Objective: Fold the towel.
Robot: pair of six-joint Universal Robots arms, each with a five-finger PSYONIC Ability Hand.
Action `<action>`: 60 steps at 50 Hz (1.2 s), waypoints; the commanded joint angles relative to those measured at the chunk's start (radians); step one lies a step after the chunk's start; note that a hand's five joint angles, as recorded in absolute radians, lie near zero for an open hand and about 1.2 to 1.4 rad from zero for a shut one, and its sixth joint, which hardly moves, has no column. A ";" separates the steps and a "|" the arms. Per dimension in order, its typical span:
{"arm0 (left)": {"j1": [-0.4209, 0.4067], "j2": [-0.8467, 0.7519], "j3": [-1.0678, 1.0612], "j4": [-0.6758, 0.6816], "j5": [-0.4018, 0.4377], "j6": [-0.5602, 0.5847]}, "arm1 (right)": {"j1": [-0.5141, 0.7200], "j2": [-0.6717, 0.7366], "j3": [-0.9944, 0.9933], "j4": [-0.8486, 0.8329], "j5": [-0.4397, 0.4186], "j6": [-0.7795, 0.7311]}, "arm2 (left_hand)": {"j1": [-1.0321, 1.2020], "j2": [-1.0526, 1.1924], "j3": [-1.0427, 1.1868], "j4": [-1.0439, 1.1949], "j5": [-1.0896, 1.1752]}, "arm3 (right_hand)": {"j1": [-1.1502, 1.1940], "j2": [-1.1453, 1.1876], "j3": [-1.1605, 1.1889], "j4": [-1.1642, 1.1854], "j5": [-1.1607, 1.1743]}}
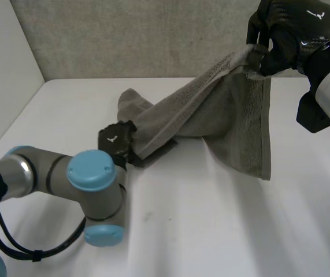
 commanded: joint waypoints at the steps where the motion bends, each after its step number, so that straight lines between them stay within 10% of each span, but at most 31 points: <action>1: 0.079 0.047 -0.020 -0.017 0.001 0.022 | -0.004 -0.003 0.005 -0.003 -0.002 -0.001 | 0.219 0.218 0.219 0.218 0.218 | 0.058 0.110 0.058 0.057 0.064; 6: 0.098 0.089 -0.054 -0.015 0.004 0.016 | -0.004 0.000 0.025 -0.005 -0.005 -0.001 | 0.872 0.871 0.872 0.872 0.872 | 0.058 0.110 0.058 0.057 0.064; 19: 0.141 0.353 -0.105 -0.043 0.042 0.056 | -0.042 -0.003 0.019 -0.006 -0.010 -0.012 | 0.873 0.872 0.873 0.873 0.873 | 0.058 0.110 0.058 0.057 0.064; 26: 0.233 0.594 -0.036 -0.225 0.316 0.321 | -0.105 -0.007 -0.009 0.018 -0.021 -0.063 | 0.873 0.872 0.873 0.873 0.873 | 0.058 0.110 0.058 0.057 0.064; 33: 0.256 0.666 0.035 -0.389 0.418 0.449 | -0.132 -0.002 -0.010 0.047 -0.021 -0.170 | 0.873 0.872 0.873 0.873 0.873 | 0.058 0.110 0.058 0.057 0.064; 50: 0.325 0.385 -0.065 -0.602 0.499 0.560 | -0.125 0.305 -0.038 0.219 -0.015 -0.442 | 0.873 0.872 0.873 0.873 0.873 | 0.058 0.110 0.058 0.057 0.064; 60: 0.325 0.157 0.267 -0.465 0.506 0.588 | -0.082 0.575 -0.345 0.079 -0.008 -0.411 | 0.873 0.872 0.873 0.873 0.873 | 0.058 0.110 0.058 0.057 0.064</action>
